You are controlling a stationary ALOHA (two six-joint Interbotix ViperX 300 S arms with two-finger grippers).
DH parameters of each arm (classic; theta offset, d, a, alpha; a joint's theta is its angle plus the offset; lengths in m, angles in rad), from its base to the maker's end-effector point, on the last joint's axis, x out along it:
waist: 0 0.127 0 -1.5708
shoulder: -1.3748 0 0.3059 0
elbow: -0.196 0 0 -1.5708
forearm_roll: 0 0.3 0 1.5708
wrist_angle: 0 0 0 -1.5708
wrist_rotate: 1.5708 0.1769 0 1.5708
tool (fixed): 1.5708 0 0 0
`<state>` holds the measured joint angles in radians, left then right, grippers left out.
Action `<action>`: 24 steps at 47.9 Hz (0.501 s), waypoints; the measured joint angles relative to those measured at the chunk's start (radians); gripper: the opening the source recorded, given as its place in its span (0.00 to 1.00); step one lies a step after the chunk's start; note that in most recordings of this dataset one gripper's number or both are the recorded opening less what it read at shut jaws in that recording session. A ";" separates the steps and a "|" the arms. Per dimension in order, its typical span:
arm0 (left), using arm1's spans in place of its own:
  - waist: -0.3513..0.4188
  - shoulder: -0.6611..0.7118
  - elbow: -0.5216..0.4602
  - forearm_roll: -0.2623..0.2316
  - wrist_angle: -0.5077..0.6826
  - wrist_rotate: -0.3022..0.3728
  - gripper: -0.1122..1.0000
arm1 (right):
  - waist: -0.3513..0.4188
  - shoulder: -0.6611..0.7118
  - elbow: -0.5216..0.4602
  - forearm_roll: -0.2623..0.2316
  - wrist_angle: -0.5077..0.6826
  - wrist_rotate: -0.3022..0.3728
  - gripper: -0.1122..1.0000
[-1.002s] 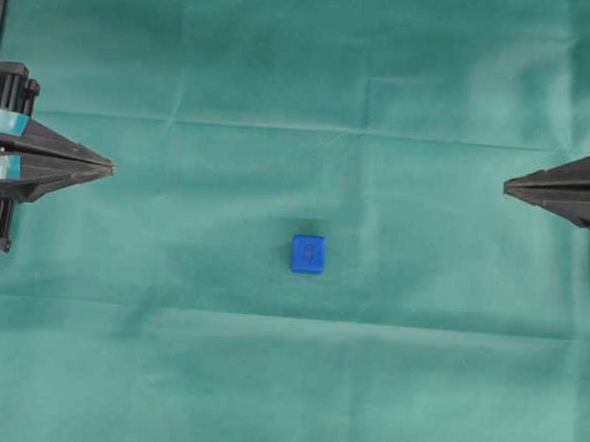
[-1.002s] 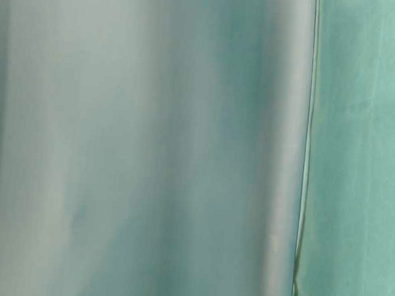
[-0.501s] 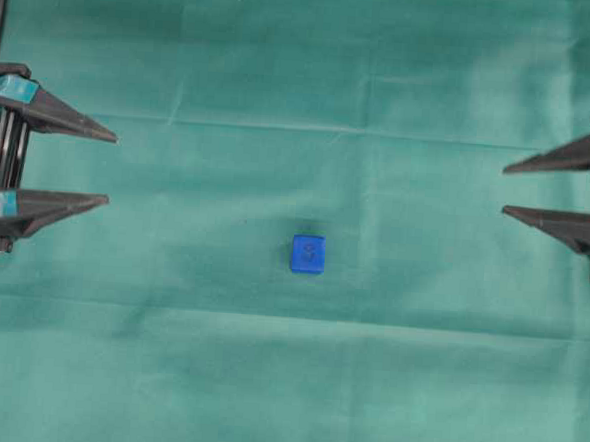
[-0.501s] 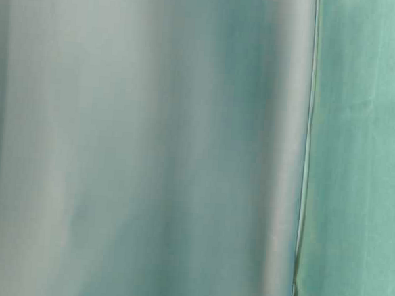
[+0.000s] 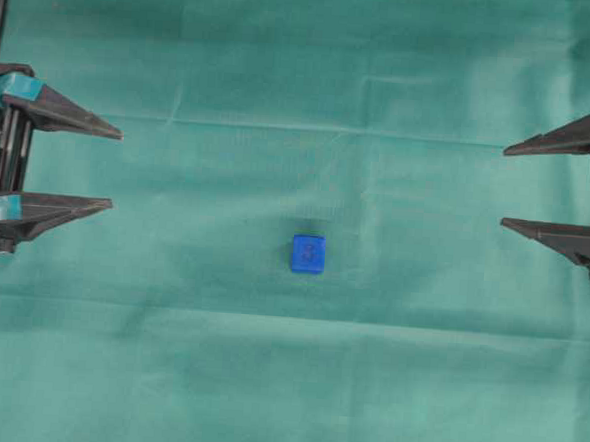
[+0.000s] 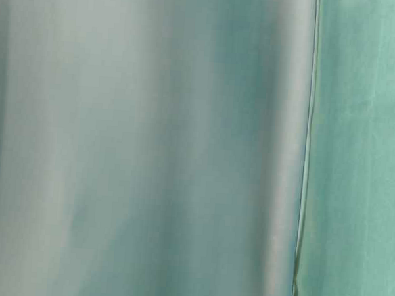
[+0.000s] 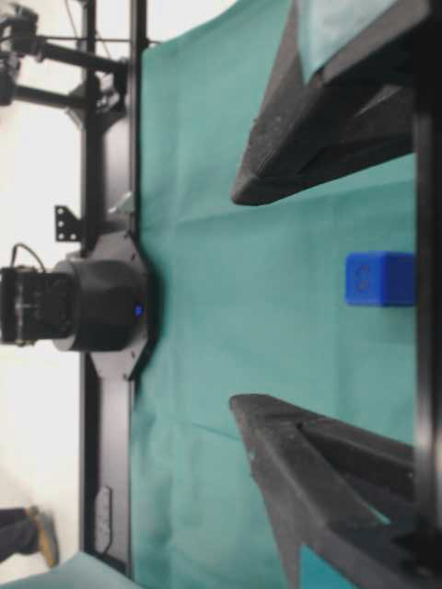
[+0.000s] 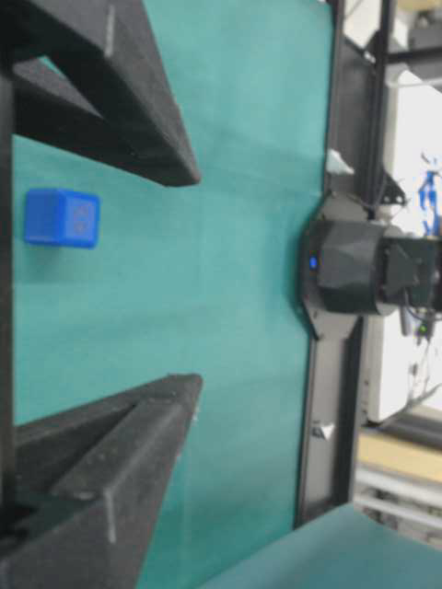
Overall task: Handover the blue block to the right arm after grasping it with the left arm, then place it in the designated position.
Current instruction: 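Open the left gripper and move it toward the blue cube, then lower the open left gripper around the blue cube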
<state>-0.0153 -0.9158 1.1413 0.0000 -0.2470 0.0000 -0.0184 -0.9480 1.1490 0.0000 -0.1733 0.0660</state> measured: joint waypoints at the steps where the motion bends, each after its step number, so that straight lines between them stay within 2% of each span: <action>1: 0.000 0.009 -0.005 0.000 0.000 0.000 1.00 | 0.000 0.000 -0.002 0.000 0.000 0.000 0.94; 24: -0.002 0.348 -0.252 0.000 -0.002 0.003 1.00 | -0.002 0.008 -0.002 0.000 -0.002 0.000 0.94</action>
<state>-0.0169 -0.5676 0.8897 0.0000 -0.2485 0.0031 -0.0199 -0.9403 1.1474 0.0000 -0.1749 0.0660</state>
